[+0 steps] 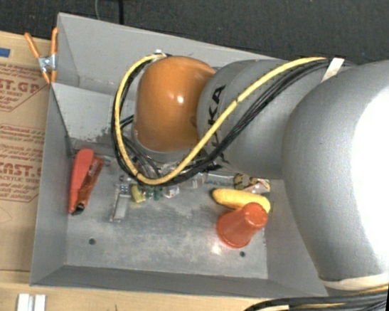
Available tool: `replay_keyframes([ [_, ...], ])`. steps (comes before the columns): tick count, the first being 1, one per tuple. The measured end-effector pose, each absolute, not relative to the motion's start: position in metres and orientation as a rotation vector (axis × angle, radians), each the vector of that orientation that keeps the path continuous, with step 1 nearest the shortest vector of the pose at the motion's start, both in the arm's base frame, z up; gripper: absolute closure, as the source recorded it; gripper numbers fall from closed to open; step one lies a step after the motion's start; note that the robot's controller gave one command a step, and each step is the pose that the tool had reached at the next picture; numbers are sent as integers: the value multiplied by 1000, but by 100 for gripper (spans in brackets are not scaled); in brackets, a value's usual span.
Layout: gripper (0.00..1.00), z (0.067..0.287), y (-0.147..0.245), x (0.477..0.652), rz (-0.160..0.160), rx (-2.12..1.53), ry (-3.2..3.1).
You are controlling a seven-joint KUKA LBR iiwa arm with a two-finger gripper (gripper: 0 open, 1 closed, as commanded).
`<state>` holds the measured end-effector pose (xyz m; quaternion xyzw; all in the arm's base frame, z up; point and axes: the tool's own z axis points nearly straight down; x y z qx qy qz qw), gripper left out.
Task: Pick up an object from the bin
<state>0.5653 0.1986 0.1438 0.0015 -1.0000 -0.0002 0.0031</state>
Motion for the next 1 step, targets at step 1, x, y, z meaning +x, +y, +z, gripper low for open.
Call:
replay_keyframes([
  [1,0,149,198,567,-3,2,-3142],
])
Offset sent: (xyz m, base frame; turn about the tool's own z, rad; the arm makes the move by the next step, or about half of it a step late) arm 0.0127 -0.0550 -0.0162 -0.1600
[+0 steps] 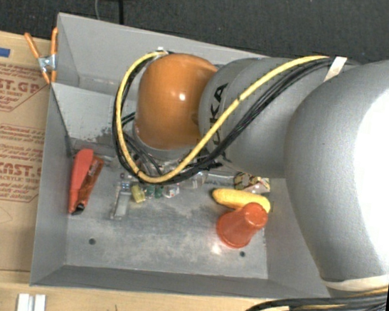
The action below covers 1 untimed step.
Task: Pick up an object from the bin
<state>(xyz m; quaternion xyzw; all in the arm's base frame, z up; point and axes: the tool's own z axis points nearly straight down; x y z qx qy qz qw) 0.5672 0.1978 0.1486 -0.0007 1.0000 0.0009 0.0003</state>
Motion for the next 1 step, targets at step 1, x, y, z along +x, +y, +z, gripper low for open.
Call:
replay_keyframes([
  [1,0,143,184,570,5,-100,3139],
])
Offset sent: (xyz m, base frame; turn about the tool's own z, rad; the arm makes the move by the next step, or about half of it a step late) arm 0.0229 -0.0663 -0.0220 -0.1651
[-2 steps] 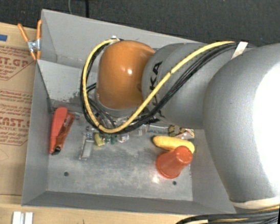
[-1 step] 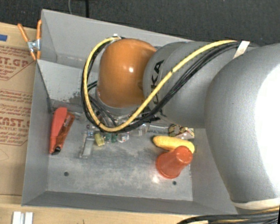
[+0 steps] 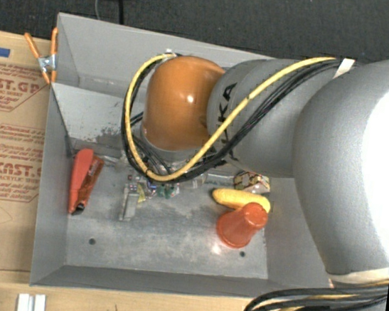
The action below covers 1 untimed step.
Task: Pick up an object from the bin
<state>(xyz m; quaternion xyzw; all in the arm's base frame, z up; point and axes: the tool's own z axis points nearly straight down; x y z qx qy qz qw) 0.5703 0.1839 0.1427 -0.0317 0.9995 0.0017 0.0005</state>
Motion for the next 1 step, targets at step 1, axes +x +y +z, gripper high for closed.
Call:
replay_keyframes([
  [1,0,130,140,586,2,-256,3129],
])
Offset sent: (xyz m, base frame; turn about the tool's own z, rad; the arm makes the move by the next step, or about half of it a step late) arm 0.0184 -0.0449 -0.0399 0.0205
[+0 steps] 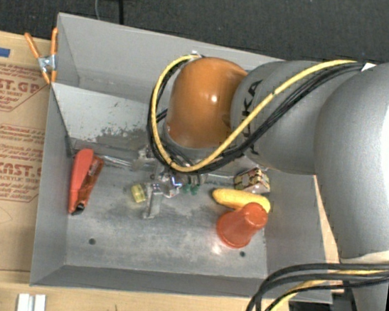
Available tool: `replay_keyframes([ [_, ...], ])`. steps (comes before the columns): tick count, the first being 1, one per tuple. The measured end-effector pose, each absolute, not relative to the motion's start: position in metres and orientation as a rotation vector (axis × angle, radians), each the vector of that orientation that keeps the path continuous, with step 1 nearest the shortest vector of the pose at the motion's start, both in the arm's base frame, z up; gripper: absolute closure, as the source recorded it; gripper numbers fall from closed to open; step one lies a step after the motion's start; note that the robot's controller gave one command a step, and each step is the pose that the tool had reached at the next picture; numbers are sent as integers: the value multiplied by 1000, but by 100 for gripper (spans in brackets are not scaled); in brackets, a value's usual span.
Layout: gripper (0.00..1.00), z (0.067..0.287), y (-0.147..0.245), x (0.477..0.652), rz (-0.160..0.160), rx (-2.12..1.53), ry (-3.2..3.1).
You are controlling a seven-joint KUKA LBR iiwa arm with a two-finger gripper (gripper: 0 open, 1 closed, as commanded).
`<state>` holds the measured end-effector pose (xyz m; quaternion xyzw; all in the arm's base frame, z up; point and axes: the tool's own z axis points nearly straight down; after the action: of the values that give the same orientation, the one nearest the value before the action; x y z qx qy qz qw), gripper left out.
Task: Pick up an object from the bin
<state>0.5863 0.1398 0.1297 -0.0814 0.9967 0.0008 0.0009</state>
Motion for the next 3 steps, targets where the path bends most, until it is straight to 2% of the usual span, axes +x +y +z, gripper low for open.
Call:
replay_keyframes([
  [1,0,111,130,589,3,-99,3137],
  [2,100,78,114,568,5,-667,3065],
  [3,100,78,114,568,6,-666,3065],
])
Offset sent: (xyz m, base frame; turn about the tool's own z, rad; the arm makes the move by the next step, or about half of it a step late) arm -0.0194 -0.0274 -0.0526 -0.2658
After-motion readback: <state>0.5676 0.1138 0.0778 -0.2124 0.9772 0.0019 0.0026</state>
